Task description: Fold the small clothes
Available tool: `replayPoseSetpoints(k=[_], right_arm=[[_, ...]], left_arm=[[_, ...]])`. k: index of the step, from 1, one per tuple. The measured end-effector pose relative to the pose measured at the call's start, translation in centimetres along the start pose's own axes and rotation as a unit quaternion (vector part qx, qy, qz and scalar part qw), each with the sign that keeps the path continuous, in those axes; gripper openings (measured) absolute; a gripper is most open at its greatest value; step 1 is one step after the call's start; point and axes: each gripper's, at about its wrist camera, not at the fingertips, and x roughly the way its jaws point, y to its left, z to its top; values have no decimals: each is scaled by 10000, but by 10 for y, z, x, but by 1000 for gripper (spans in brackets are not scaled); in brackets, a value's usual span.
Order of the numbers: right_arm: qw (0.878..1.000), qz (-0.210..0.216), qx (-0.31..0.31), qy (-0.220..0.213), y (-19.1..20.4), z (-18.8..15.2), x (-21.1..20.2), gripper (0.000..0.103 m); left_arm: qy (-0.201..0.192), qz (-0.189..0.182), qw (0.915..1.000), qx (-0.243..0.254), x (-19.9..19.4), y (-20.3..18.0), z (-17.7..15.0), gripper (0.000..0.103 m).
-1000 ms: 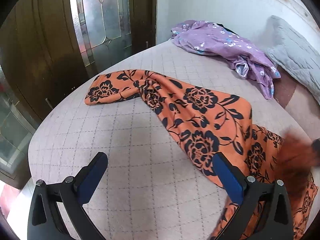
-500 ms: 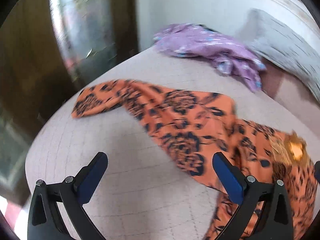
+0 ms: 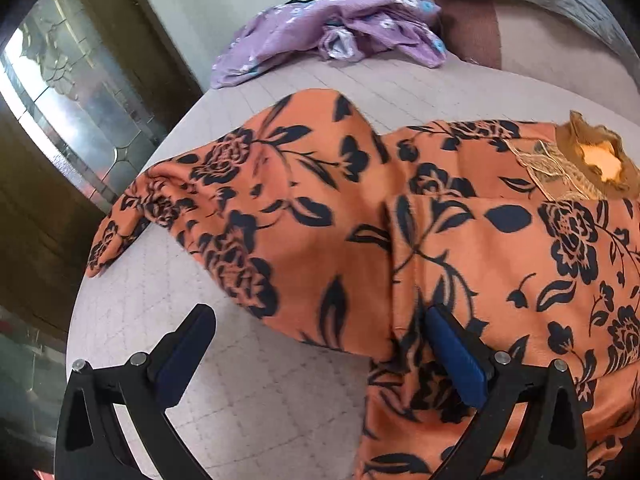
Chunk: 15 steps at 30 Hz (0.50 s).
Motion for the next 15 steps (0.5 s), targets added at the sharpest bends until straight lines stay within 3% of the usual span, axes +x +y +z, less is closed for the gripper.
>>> replayPoseSetpoints(k=[3, 7, 10, 12, 15], right_arm=[[9996, 188, -150, -142, 3, 2, -17, 47], [9974, 568, -411, -175, 11, -9, -28, 52], [9959, 266, -847, 180, 19, -24, -8, 53], [9934, 163, -1132, -17, 25, -31, -11, 53], [9934, 197, -1130, -15, 25, -34, -13, 54]], left_arm=[[-158, -113, 9998, 56, -11, -2, 0, 103], [-404, -272, 9984, -284, -26, 18, 5, 103], [-453, -278, 9936, -1000, -28, 52, 9, 103], [-403, -250, 9884, -1443, -23, 76, 12, 103], [-282, -192, 9742, -2233, -12, 121, 11, 103]])
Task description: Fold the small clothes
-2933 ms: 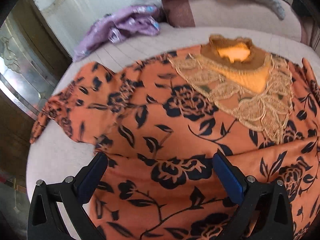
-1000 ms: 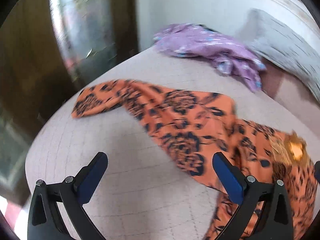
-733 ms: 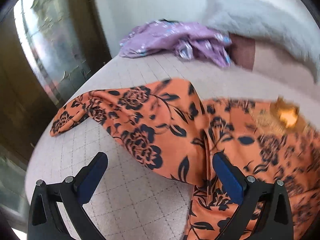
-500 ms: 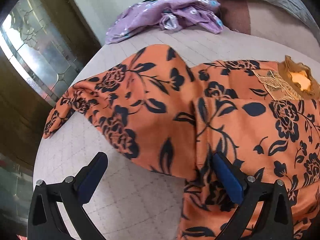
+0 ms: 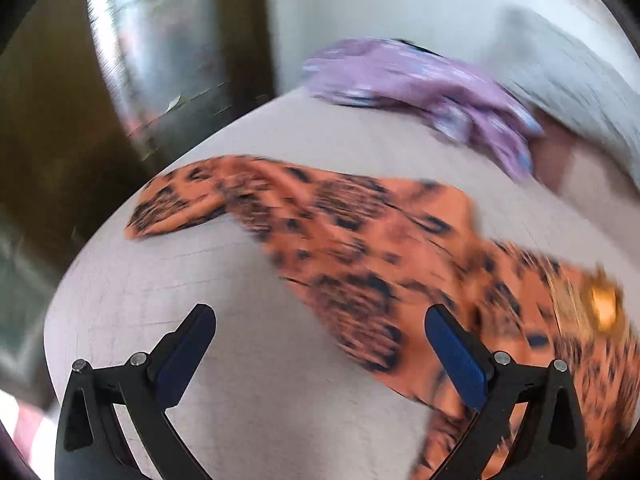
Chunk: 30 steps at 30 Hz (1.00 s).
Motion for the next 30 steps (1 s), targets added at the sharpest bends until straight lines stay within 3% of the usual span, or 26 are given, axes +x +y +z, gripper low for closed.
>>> replayPoseSetpoints(k=[5, 8, 11, 14, 16, 19, 21, 24, 25, 26, 27, 30], right_arm=[[9992, -76, -379, -119, 5, -12, 0, 55], [9986, -119, -465, -212, 6, -17, 0, 56], [9987, -126, -429, -255, 6, -18, -2, 56], [9991, -80, -330, -251, 5, -17, -3, 56], [9994, -25, -252, -249, 3, -18, -3, 56], [9995, 66, -213, -239, 1, -19, -5, 56], [9994, 141, -202, -233, -1, -21, -7, 56], [9992, 300, -130, -237, -6, -23, -9, 56], [9991, 345, -105, -242, -8, -23, -9, 56], [9989, 390, -79, -251, -9, -24, -10, 56], [9987, 433, -56, -266, -11, -24, -10, 56], [9983, 500, -39, -300, -12, -25, -11, 56]], left_arm=[[214, 258, 9930, -1135, 28, 67, 23, 103], [346, -76, 9842, -1736, 44, 103, 31, 103], [545, -412, 9711, -2285, 63, 129, 37, 103], [740, -759, 9507, -2913, 86, 154, 36, 103], [587, -907, 9397, -3246, 93, 166, 40, 103], [516, -960, 9303, -3502, 102, 176, 48, 103], [374, -890, 9286, -3582, 106, 180, 52, 101], [171, -486, 9325, -3576, 110, 183, 57, 75], [114, -375, 9334, -3566, 111, 184, 59, 50], [54, -294, 9336, -3571, 112, 187, 57, 17], [64, -341, 9323, -3600, 114, 190, 55, 4], [32, -614, 9259, -3728, 115, 202, 54, 5]])
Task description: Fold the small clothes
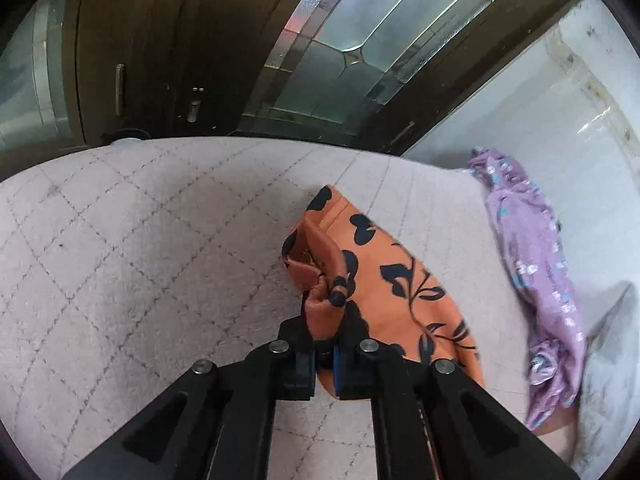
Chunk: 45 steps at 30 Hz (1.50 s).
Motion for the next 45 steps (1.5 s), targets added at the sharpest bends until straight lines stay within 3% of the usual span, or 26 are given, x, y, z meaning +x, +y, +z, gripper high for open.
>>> replayPoseSetpoints(k=[3, 6, 8, 10, 13, 14, 15, 19, 20, 21, 22, 23, 24, 25, 26, 27, 31, 35, 38, 40, 42, 45], right_arm=[[10000, 40, -72, -17, -1, -1, -1, 56], [9999, 137, -45, -1, -4, -2, -4, 56], [9997, 226, 10, 9, -8, -3, -8, 56], [9994, 337, 112, -37, -13, -5, -15, 56], [9978, 592, 273, -126, -23, -10, -27, 55], [9974, 640, 281, -186, -26, -12, -32, 55], [9972, 655, 267, -250, -29, -14, -36, 55], [9947, 772, 402, -551, -45, -14, -54, 55], [9928, 879, 520, -633, -50, -11, -60, 55], [9913, 950, 582, -695, -53, -8, -64, 56], [9899, 1026, 621, -762, -55, -5, -68, 56], [9885, 1099, 641, -823, -58, -3, -72, 56], [9874, 1144, 649, -881, -59, 0, -76, 56], [9867, 1161, 659, -926, -61, 1, -79, 57], [9857, 1191, 691, -971, -62, 2, -82, 64], [9835, 1296, 764, -1007, -65, 3, -84, 72], [9793, 1526, 913, -967, -66, 6, -82, 74], [9764, 1771, 1020, -705, -60, 6, -64, 74], [9770, 1709, 1119, -608, -60, 6, -52, 74], [9760, 1708, 1241, -526, -62, 9, -42, 72], [9726, 1816, 1408, -354, -65, 12, -32, 69], [9737, 1752, 1450, -96, -59, 16, -16, 67]], left_arm=[[-141, -394, 9991, 118, -23, -13, 0, 5], [-345, -704, 9939, 778, -66, -52, -14, 5], [-449, -1018, 9843, 1372, -102, -88, -34, 5], [-464, -1376, 9687, 2011, -138, -126, -62, 5], [-408, -2013, 9324, 2975, -195, -178, -119, 5], [-319, -2282, 9134, 3355, -218, -197, -149, 5], [-249, -2397, 9038, 3536, -229, -205, -166, 5], [352, -2949, 8473, 4402, -277, -236, -260, 5], [580, -3157, 8275, 4608, -291, -243, -292, 5], [798, -3321, 8130, 4716, -297, -245, -310, 6], [1065, -3449, 7993, 4805, -299, -247, -325, 9], [1426, -3525, 7854, 4885, -299, -250, -341, 22], [1791, -3452, 7785, 4927, -296, -253, -352, 31], [1932, -3384, 7787, 4917, -293, -254, -355, 53], [1908, -3348, 7845, 4859, -293, -253, -352, 66], [1737, -3375, 7887, 4836, -294, -250, -347, 67], [769, -2975, 8064, 5053, -293, -235, -317, 74], [115, -1869, 8363, 5153, -254, -211, -285, 74], [-60, -989, 8597, 5011, -212, -179, -258, 74], [47, -625, 8703, 4885, -186, -163, -248, 74], [276, -417, 8779, 4761, -158, -152, -237, 74], [270, -47, 8864, 4622, -135, -144, -225, 74]])
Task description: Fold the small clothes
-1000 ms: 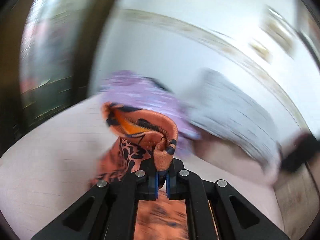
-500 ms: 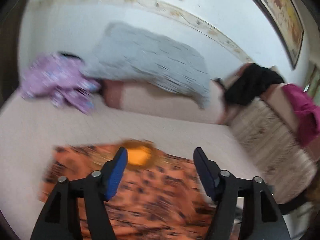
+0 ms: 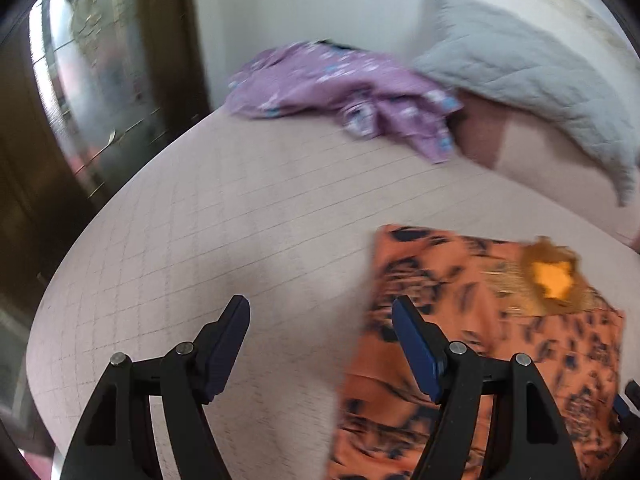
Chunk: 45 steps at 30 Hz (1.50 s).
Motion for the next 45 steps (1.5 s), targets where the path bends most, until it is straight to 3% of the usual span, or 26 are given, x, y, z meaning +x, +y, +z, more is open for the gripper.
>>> replayPoseSetpoints(k=[4, 8, 11, 14, 16, 19, 21, 23, 26, 29, 32, 34, 35, 36, 41, 45], right_arm=[[9985, -522, -17, 192, 8, -1, 27, 49], [9943, -901, -513, 251, 35, -4, 32, 14], [9874, -1073, -1104, -365, 68, 3, 8, 11], [9809, -1150, -1190, -1020, 85, 22, -23, 11], [9777, -1241, -1165, -1230, 86, 37, -35, 11], [9804, -1381, -935, -1053, 71, 55, -30, 11], [9779, -1691, -853, -881, 57, 59, -17, 11], [9728, -2048, -738, -787, 40, 62, -3, 11], [9750, -2085, -514, -571, 16, 68, 13, 15], [9747, -2173, -320, -422, -1, 76, 20, 25], [9770, -1967, -88, -818, -6, 77, -6, 28], [9771, -1868, -114, -1014, 0, 70, -20, 41], [9772, -1803, -200, -1106, 7, 65, -26, 56], [9774, -1745, -384, -1133, 16, 61, -29, 57], [9787, -1593, -1136, -616, 59, 43, -14, 54], [9762, -1679, -1365, -144, 74, 23, 25, 39]], left_arm=[[65, 112, 9999, 102, 14, 1, -5, 74], [251, 97, 9995, 148, 20, -2, -11, 74], [244, 101, 9995, 168, 20, 0, -13, 74], [266, 149, 9991, 286, 22, -6, -16, 74], [323, 130, 9987, 375, 25, -12, -18, 74], [325, 117, 9982, 481, 27, -23, -19, 74], [291, 97, 9975, 635, 26, -35, -21, 74], [237, 197, 9953, 913, 27, -50, -24, 74], [156, 515, 9890, 1378, 30, -67, -32, 74], [29, 703, 9827, 1714, 27, -75, -35, 74], [90, 601, 9844, 1654, 25, -70, -33, 74], [120, 492, 9876, 1487, 21, -64, -30, 74], [49, 399, 9890, 1423, 16, -62, -29, 74], [-41, 303, 9896, 1405, 11, -63, -29, 74], [-362, -353, 9864, 1561, -14, -76, -39, 74], [-92, -324, 9828, 1816, -1, -87, -50, 74]])
